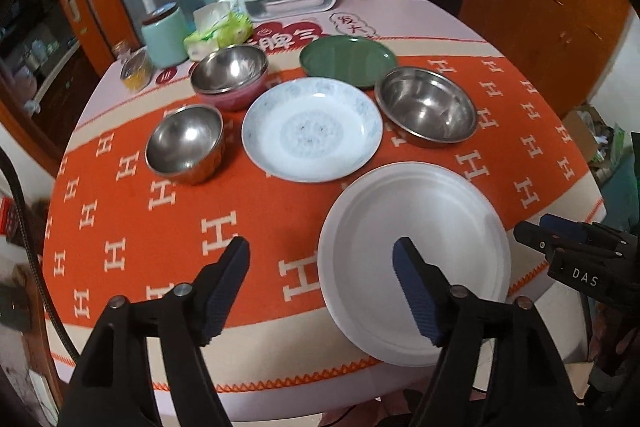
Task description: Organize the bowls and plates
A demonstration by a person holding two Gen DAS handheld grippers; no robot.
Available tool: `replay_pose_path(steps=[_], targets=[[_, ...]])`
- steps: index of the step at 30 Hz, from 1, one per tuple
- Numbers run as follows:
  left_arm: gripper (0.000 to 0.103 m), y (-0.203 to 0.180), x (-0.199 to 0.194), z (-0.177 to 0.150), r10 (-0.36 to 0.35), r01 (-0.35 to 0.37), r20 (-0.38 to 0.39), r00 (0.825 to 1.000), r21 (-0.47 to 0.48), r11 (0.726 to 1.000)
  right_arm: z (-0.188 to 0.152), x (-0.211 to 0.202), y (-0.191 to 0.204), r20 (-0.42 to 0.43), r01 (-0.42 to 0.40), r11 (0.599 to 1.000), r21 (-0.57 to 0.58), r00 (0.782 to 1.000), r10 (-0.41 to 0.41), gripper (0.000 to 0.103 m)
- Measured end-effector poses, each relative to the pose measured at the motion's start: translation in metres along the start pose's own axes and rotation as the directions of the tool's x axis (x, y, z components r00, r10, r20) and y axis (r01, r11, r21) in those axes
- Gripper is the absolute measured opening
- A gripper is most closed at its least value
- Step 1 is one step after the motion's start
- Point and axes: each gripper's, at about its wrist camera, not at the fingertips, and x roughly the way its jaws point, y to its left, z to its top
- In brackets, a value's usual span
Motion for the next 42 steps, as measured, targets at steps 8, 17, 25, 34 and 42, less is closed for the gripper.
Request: replay_pose_path(steps=[8,17,25,34,42], targets=[[0.083,-0.006,-0.016,0.016,-0.073,0.073,0.0,0.997,0.026,0.997,-0.006,-0.027,0.004,0.086,-0.013,1.0,0.015,0.996,0.012,0.062],[0.088,-0.025,-0.015,0.041,-0.084,0.084,-0.032,0.996,0.0,0.996,0.02,-0.043,-0.018,0.172,-0.071,0.997,-0.003,0.983,0.07,0.068],[0.088,-0.046,-0.004,0.075,-0.028,0.024,-0.041,0.999,-0.08,0.997,0.067,-0.043,-0.052,0.188,-0.129,0.989,-0.066,0.972,0.139,0.07],[0.088,-0.057,0.021,0.122,0.041,-0.049,-0.05,0.998,-0.185,0.981,0.133,-0.025,-0.088,0.181,-0.206,0.971,-0.122,0.957,0.226,0.07],[0.088,-0.051,0.045,0.163,0.108,-0.119,-0.057,0.992,-0.247,0.962,0.2,0.005,-0.096,0.156,-0.268,0.946,-0.184,0.942,0.297,0.07]])
